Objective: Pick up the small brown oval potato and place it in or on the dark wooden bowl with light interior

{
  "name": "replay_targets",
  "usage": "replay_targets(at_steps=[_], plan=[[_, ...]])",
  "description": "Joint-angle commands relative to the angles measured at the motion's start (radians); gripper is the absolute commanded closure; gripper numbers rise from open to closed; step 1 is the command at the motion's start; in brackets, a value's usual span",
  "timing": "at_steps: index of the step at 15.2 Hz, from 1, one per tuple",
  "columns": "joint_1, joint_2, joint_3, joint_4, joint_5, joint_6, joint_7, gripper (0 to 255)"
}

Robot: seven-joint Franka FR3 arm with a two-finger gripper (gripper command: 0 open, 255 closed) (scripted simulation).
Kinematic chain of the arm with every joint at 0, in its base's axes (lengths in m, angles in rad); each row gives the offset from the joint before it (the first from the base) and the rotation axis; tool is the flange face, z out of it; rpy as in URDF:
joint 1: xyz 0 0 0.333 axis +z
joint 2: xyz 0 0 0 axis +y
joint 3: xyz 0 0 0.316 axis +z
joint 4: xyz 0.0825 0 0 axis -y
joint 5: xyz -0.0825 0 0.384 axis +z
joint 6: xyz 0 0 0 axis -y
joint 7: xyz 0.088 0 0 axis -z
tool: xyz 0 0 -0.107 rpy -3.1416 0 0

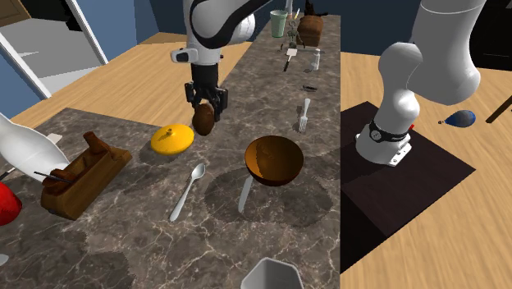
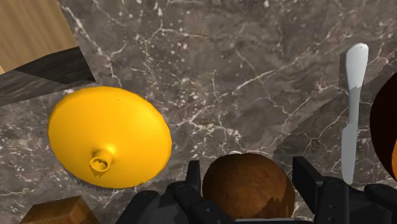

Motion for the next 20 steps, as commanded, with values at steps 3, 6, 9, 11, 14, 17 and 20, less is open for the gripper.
replay_targets(at_steps=[3,6,9,11,14,17,20], plan=[[0.008,-0.028,-0.011,0.017,-0.028,-0.036,0.027,255],[0.012,-0.047,-0.018,0.034,-0.048,-0.064,0.047,255],[0.037,-0.097,-0.024,-0.009,-0.077,-0.055,0.071,255],[0.078,-0.178,-0.027,-0.109,-0.119,-0.008,0.108,255],[0.126,-0.301,-0.020,-0.248,-0.190,0.056,0.178,255],[0.152,-0.421,0.004,-0.378,-0.266,0.111,0.261,255],[0.160,-0.535,0.045,-0.497,-0.336,0.153,0.351,255]])
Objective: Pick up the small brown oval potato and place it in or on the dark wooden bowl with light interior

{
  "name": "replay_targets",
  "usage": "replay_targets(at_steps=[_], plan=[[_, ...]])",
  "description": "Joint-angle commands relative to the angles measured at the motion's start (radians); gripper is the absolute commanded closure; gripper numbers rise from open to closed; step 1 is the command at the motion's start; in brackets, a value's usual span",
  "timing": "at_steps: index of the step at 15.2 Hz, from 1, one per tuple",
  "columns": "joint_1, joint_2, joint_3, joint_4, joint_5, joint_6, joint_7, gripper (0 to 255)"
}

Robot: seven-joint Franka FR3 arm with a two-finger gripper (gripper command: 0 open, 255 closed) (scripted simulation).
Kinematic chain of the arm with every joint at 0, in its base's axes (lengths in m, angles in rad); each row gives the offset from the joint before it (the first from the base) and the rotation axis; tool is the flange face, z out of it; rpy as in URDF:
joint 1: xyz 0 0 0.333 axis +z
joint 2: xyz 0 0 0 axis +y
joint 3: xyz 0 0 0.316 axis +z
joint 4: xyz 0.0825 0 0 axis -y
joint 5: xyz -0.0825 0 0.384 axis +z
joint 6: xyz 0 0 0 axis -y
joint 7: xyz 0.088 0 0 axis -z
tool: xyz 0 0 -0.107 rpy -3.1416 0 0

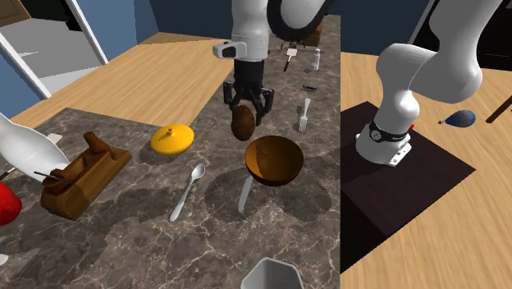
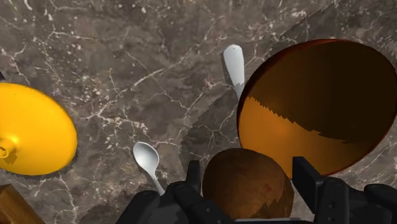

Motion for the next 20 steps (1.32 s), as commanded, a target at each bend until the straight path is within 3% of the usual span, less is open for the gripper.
replay_targets(at_steps=[1,6,20], plan=[[0.001,-0.083,0.033,-0.077,-0.053,0.020,0.070,255],[-0.016,-0.268,0.139,-0.264,-0.132,0.059,0.222,255],[0.041,-0.134,0.084,-0.335,-0.027,0.250,0.110,255]])
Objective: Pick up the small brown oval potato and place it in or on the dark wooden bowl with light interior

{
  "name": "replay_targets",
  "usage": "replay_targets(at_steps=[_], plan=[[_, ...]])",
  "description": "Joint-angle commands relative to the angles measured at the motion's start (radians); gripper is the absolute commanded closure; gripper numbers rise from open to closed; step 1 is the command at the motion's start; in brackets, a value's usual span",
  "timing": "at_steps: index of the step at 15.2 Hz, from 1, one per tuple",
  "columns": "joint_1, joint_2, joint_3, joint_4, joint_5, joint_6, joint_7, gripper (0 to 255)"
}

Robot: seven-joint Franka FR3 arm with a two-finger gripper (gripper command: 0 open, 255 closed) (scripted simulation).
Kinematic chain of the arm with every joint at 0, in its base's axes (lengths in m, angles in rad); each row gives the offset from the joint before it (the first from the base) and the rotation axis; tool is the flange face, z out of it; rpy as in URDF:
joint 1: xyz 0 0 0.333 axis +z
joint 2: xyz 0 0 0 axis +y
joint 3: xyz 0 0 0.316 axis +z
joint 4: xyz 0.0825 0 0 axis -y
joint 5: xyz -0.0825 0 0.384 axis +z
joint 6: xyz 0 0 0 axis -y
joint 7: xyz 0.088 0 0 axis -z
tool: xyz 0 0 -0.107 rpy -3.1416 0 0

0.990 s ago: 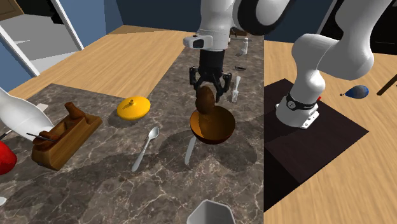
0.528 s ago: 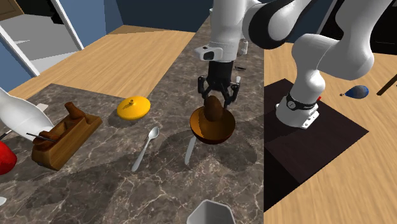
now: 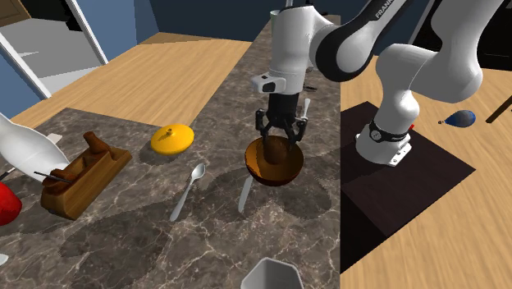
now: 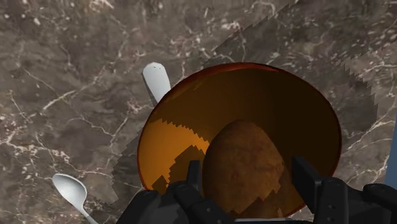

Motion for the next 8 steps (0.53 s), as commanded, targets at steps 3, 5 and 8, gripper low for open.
replay_targets(at_steps=[3,5,8], plan=[[0.004,0.007,-0.002,-0.001,0.007,0.008,-0.005,255],[0.004,0.007,-0.002,-0.001,0.007,0.008,-0.005,255],[0.004,0.007,-0.002,-0.001,0.007,0.008,-0.005,0]])
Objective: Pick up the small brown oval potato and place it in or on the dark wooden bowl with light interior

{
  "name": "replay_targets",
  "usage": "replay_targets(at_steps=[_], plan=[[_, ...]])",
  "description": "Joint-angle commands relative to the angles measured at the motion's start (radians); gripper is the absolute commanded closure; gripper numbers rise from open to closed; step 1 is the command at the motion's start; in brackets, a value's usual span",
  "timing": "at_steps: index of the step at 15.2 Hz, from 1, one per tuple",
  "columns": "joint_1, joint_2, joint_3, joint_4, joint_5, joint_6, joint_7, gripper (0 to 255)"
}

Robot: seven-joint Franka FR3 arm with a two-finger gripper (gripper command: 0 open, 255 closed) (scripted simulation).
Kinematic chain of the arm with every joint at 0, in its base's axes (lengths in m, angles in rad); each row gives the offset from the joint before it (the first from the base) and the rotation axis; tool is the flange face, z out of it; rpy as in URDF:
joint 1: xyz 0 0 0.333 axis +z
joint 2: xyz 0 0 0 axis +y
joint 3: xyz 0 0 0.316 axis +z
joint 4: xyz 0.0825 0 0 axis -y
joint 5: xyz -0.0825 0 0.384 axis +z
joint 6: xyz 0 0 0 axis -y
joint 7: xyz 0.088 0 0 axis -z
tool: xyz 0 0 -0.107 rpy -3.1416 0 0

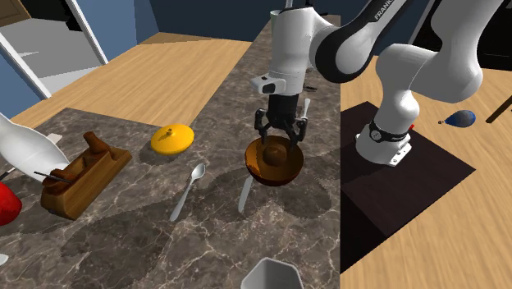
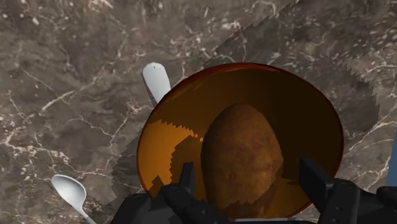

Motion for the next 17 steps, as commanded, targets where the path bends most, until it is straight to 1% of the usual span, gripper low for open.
replay_targets(at_steps=[1,5,7,9,17], plan=[[0.000,0.000,0.000,0.000,0.000,0.000,0.000,0],[0.000,0.000,0.000,0.000,0.000,0.000,0.000,0],[-0.039,-0.069,0.017,0.013,-0.061,-0.077,0.042,0],[-0.067,-0.125,0.030,0.031,-0.100,-0.148,0.069,0],[-0.068,-0.124,0.030,0.031,-0.100,-0.148,0.069,0]])
